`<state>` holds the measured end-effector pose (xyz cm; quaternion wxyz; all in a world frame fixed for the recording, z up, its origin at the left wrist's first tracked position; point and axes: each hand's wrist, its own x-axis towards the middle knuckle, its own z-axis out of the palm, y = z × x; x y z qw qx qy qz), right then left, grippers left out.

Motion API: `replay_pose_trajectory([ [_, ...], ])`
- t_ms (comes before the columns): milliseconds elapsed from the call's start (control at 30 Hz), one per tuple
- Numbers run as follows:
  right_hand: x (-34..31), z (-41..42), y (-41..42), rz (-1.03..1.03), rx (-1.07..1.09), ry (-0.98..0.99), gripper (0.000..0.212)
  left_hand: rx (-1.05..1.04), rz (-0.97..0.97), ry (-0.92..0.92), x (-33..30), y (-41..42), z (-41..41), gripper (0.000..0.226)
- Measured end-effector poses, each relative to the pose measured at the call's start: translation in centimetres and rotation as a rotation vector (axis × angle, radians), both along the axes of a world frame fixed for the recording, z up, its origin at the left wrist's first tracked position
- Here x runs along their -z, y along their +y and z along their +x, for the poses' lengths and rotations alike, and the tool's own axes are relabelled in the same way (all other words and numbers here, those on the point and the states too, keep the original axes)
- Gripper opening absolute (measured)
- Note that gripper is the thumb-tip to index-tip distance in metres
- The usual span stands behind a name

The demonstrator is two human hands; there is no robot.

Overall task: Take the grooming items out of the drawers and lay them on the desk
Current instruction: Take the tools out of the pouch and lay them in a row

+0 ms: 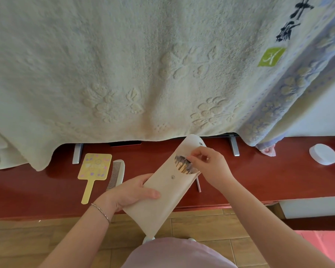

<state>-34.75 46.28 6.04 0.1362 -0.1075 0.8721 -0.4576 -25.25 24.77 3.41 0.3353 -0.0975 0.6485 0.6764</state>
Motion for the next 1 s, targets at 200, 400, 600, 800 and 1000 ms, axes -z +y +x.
replay_pose_trajectory([
  [200,0.1,-0.1,-0.3,-0.040,0.061,-0.086,0.009,-0.007,-0.017,-0.023,0.4,-0.3,0.8,0.063],
  [400,0.5,-0.5,-0.3,-0.244,0.209,-0.163,0.016,-0.022,-0.035,-0.037,0.4,-0.3,1.3,0.059],
  [600,1.3,-2.3,1.3,-0.364,0.391,-0.223,0.017,-0.043,-0.052,-0.067,1.0,-0.2,1.9,0.051],
  [800,0.5,-6.7,6.4,-0.476,0.639,-0.107,0.016,-0.210,-0.060,-0.072,1.3,-0.8,2.9,0.096],
  [1000,3.1,-9.5,8.5,-0.066,0.431,-0.059,0.010,-0.307,-0.078,-0.093,1.8,0.0,2.8,0.089],
])
